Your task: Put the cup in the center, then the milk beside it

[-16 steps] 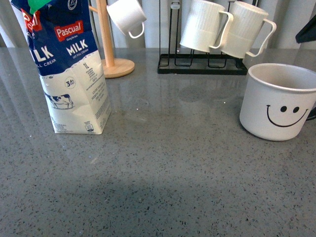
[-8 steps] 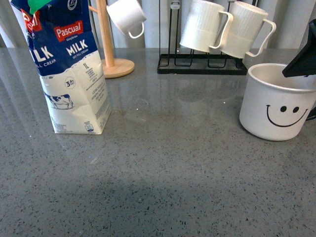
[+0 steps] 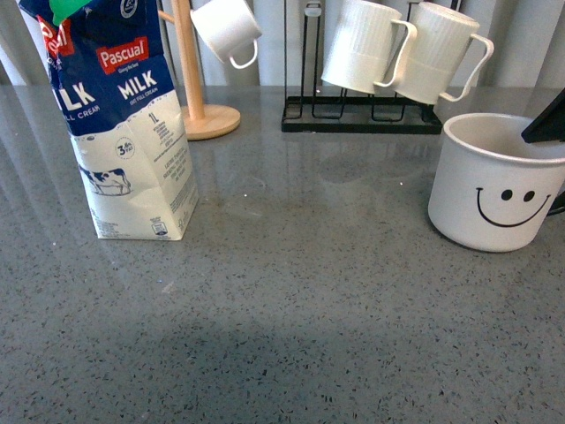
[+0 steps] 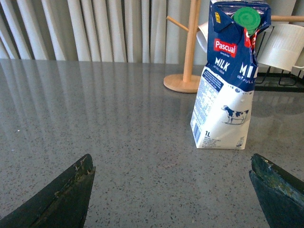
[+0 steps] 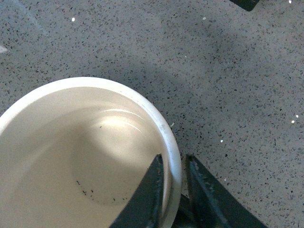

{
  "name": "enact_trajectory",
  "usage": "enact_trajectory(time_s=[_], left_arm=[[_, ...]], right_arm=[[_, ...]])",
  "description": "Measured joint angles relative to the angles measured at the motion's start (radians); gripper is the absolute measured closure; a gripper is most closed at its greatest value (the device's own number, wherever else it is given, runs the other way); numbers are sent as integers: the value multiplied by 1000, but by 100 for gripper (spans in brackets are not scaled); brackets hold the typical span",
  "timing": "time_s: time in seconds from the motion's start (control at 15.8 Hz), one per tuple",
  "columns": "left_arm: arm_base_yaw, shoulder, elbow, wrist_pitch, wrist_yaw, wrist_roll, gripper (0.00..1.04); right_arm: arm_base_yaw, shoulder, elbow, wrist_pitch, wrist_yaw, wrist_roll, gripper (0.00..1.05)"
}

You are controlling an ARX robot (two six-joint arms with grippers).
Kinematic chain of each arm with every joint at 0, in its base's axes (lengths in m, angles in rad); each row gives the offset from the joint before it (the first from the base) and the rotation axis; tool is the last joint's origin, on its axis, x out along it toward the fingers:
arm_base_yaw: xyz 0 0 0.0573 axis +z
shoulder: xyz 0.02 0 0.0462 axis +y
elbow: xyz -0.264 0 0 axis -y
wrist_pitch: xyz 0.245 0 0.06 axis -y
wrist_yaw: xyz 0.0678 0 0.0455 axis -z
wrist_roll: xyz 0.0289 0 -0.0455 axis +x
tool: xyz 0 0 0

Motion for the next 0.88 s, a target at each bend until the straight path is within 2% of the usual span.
enact_trajectory(time_s=[0.06, 0.13, 0.44, 0.7, 0.88], left_arm=[[0, 0, 0, 0, 0, 0, 7], [0, 0, 0, 0, 0, 0, 7], [0, 0, 0, 0, 0, 0, 7], [0, 0, 0, 0, 0, 0, 7], [0, 0, 0, 0, 0, 0, 7]], right_arm=[[0, 0, 0, 0, -2, 2, 97], [0, -2, 0, 0, -8, 6, 102], [27, -26, 17, -27, -39, 68, 102], [147, -54, 57, -32, -55, 135, 102], [185, -32, 57, -17, -40, 161, 102]])
